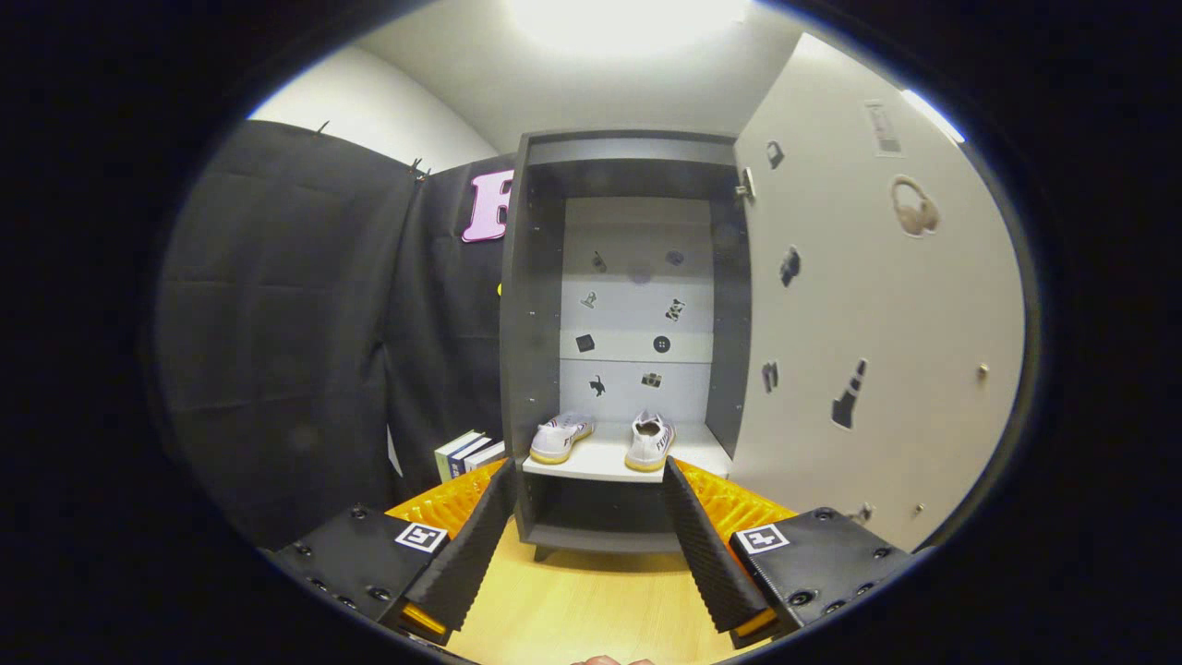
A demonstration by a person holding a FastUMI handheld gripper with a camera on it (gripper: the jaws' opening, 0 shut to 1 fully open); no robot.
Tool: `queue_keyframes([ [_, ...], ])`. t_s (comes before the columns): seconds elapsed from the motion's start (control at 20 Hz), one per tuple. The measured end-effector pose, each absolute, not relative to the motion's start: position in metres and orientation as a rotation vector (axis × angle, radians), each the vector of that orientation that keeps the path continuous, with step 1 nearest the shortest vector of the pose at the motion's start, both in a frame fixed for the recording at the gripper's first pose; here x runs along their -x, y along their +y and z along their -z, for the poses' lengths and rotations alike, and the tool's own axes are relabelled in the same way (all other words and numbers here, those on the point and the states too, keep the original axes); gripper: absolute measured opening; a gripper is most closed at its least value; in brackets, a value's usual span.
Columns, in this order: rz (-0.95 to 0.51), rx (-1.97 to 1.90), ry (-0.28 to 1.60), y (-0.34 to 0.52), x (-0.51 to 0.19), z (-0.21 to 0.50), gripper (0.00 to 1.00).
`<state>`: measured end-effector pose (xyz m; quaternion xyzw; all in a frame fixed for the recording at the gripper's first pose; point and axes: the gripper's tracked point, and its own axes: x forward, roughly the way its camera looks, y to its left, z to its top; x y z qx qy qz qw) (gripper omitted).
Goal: Open the shoe cabinet door, grab the shoes and put them into the shoe cabinet, then close the shoe cabinet door.
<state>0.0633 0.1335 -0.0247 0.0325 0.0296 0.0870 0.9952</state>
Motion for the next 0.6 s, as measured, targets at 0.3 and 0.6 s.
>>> queue_keyframes([
  [0.3, -0.070, -0.111, 0.083, 0.060, -0.004, 0.010, 0.97],
  [0.6, 0.075, -0.094, 0.061, -0.027, 0.032, -0.004, 0.97],
])
